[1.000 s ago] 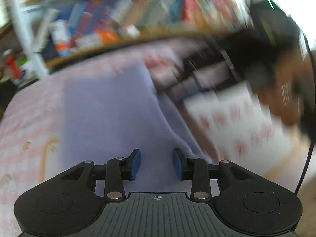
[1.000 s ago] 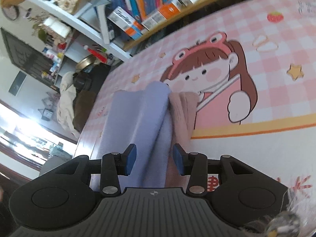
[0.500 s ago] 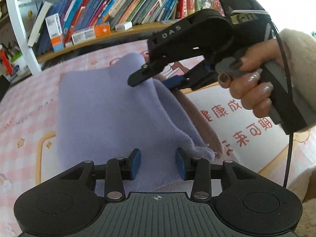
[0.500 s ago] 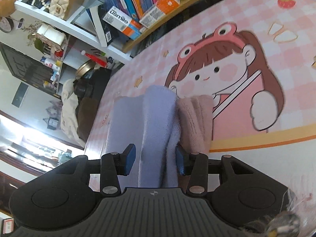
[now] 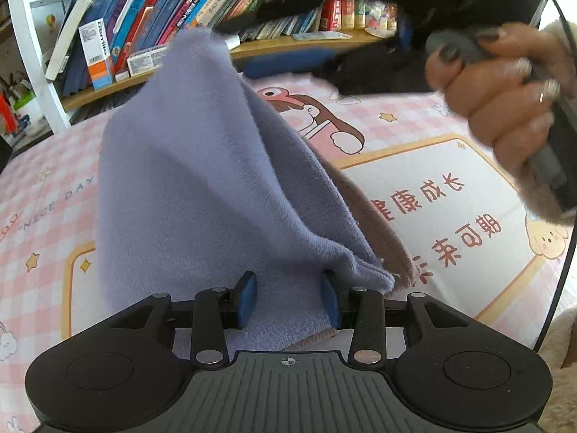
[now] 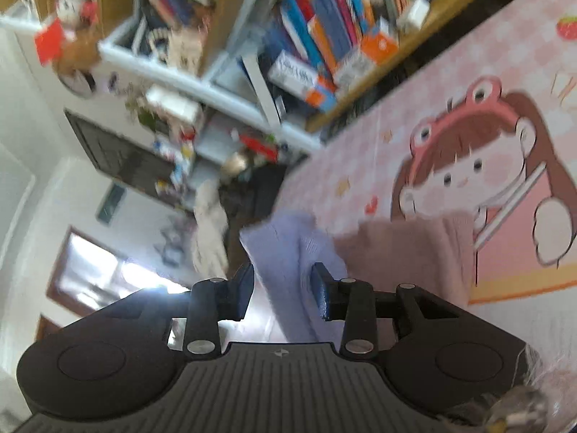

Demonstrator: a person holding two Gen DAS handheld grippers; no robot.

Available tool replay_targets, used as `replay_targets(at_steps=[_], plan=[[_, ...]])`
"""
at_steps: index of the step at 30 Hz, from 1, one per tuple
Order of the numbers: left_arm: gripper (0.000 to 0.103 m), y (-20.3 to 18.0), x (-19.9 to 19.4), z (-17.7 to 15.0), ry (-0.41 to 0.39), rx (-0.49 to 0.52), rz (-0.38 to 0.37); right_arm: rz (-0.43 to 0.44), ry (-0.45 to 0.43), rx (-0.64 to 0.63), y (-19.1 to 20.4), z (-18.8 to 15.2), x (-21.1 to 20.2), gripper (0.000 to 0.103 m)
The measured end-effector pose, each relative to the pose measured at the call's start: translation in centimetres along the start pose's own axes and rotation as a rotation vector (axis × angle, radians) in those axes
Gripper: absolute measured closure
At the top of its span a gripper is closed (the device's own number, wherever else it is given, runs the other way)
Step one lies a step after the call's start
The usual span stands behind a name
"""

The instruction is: Fold clothes

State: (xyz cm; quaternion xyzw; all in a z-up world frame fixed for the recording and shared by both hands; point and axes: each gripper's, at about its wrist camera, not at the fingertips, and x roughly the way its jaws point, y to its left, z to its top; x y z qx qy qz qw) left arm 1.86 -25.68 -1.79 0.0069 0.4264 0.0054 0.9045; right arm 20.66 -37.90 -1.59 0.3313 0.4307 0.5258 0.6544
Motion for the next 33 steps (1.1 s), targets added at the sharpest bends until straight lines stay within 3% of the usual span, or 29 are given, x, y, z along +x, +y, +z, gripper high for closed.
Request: replay_targets(at_steps=[6, 12, 18, 20, 22, 25, 33], plan=[[0.063, -0.3, -0.8, 0.4, -0.022, -0.028, 0.046, -0.061, -0.006, -0.06, 0.7, 0.7, -1.2, 0.069], [0.063, -0.6, -1.7, 0.7, -0.044, -0.056, 0.092, -0.145, 0.106, -0.182, 1.7, -2.1, -0.3, 0.069], [0.061, -1.1, -3.0, 0.6, -0.064, -0.09, 0.154, -0.228, 0.25, -0.407, 3.6, -6.1, 2.6, 0.091], [0.062, -1.3, -3.6, 0.5, -0.071, -0.105, 0.179, -0.335, 0.27, -0.412, 2.3, -6.5, 3.3, 0.096], [0.062, -1.2, -4.3, 0.0, -0.073, -0.13, 0.211, -0.38, 0.282, -0.319, -0.2, -5.9, 3.6, 0.103], [0.062, -0.9, -5.3, -0.6, -0.071, -0.168, 0.257, -0.341, 0.283, -0.234, -2.0, -5.3, 3.4, 0.103], [0.061, 0.1, -7.0, -1.3, -0.081, -0.254, 0.337, -0.37, 0.274, -0.306, 0.6, -5.7, 2.4, 0.103]])
